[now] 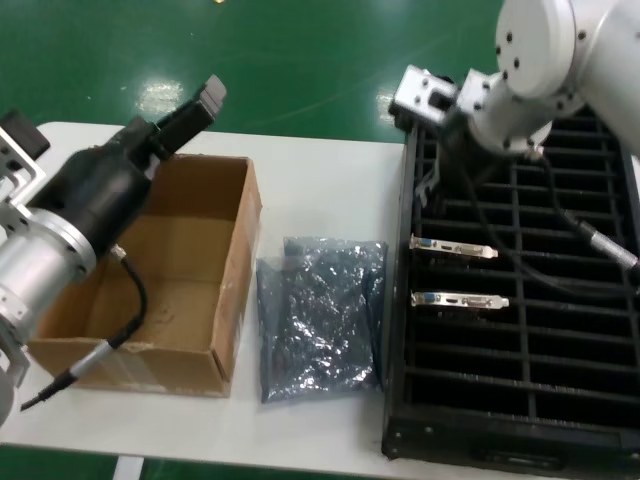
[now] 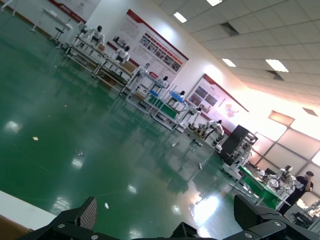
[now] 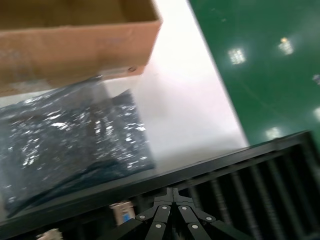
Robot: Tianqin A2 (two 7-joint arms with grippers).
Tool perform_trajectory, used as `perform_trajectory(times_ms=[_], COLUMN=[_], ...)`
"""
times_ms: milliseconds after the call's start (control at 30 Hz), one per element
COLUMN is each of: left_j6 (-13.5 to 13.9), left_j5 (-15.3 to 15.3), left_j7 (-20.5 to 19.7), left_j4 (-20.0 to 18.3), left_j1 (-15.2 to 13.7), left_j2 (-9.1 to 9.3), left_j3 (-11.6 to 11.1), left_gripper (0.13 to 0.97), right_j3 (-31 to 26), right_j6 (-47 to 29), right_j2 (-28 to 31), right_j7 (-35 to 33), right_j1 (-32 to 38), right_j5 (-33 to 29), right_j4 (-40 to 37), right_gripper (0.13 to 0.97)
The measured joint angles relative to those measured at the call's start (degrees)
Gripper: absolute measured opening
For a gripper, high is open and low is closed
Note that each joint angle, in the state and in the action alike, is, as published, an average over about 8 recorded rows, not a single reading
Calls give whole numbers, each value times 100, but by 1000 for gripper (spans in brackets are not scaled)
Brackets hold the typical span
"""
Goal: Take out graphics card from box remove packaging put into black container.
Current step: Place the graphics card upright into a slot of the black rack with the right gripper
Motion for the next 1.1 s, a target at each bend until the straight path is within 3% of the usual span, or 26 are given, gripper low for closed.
perform_trajectory(times_ms=[267,533,700,1100], left_j6=[-215,-488,-508,-436], left_j5=[294,487,568,977], left_j7=[355,774,894,1245], left_j4=[-434,-511,-509,-550], left_j1=[350,-86,-108,439], left_j2=[273,584,657,930], left_j3=[-308,-356,-405,-764], left_gripper=[966,966,966,966], right_j3=[433,1146,1368,2090], right_j6=[110,501,640,1351], right_j2=[518,926,952,1054], right_j7=[981,1639,1523,795], right_j1=[89,-136,-379,-1640], right_j5=[-1090,-2085,-2035,-1242], right_j4=[1267,2174,2322,3008], right_gripper=[134,134,139,212])
